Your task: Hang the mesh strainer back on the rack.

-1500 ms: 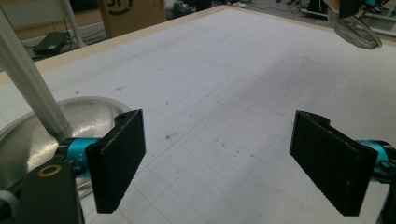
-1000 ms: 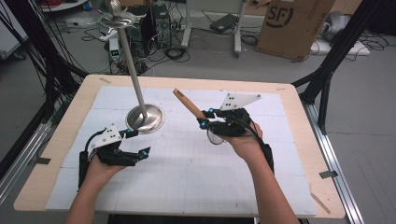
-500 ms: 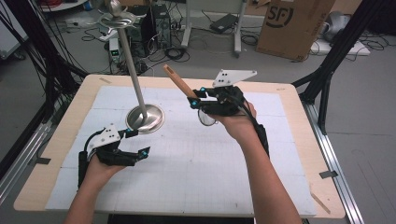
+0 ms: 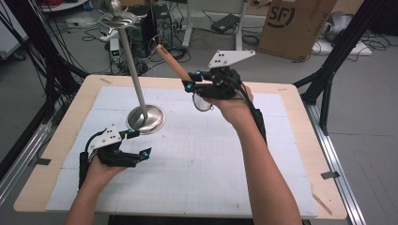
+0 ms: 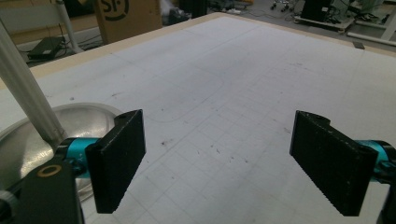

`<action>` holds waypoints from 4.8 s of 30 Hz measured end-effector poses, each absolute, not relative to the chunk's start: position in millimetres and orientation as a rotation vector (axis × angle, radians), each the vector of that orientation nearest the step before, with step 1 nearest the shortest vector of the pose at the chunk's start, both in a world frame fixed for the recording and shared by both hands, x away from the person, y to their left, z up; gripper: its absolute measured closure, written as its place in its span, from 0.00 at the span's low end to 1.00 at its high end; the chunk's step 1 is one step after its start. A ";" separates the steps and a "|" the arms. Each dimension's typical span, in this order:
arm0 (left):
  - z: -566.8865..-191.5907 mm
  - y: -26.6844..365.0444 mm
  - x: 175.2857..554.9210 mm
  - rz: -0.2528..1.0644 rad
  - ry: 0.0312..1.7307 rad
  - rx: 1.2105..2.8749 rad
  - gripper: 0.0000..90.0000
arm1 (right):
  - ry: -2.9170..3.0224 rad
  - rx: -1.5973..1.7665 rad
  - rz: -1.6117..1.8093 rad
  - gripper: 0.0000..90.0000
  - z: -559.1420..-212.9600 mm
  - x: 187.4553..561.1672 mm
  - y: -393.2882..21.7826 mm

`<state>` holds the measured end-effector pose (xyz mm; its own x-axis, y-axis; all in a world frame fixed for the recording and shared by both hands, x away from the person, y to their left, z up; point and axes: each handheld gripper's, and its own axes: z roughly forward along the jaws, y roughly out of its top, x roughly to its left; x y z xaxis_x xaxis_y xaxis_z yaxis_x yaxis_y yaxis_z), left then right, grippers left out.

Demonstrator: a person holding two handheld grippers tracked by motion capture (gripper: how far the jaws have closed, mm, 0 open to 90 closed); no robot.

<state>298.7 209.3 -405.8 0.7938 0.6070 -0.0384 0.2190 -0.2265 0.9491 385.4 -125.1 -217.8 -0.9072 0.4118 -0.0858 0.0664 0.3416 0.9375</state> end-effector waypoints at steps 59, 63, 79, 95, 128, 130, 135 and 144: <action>-405.2 208.7 297.8 0.400 0.626 1.797 0.21 | 2.360 0.431 1.528 0.76 -188.2 432.8 -63.8; -405.1 208.9 297.6 0.397 0.626 1.794 0.21 | 2.375 0.444 1.523 0.76 -191.0 438.4 -57.0; -402.9 210.0 296.3 0.399 0.621 1.785 0.21 | 2.420 0.465 1.511 0.76 -202.4 447.9 -29.6; -401.6 209.0 295.2 0.402 0.609 1.796 0.21 | 2.409 0.473 1.497 0.59 -197.8 437.2 -38.9; -402.4 206.7 294.3 0.412 0.614 1.807 0.21 | 2.348 0.377 1.525 0.42 -208.7 374.9 -126.7; -402.6 206.5 294.3 0.410 0.613 1.808 0.21 | 2.338 0.372 1.519 0.41 -211.9 372.6 -131.8; -403.5 205.6 294.7 0.407 0.610 1.813 0.21 | 2.331 0.383 1.563 0.40 -224.1 361.1 -147.0; -404.0 204.6 294.4 0.405 0.610 1.818 0.21 | 2.318 0.464 1.586 0.38 -249.1 348.9 -171.4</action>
<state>294.4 204.6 -404.0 0.8076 0.5893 -0.0230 0.2066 -0.2462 0.9470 348.9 -171.4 -249.1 -0.9047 0.4219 -0.0593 0.0976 0.3406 0.9351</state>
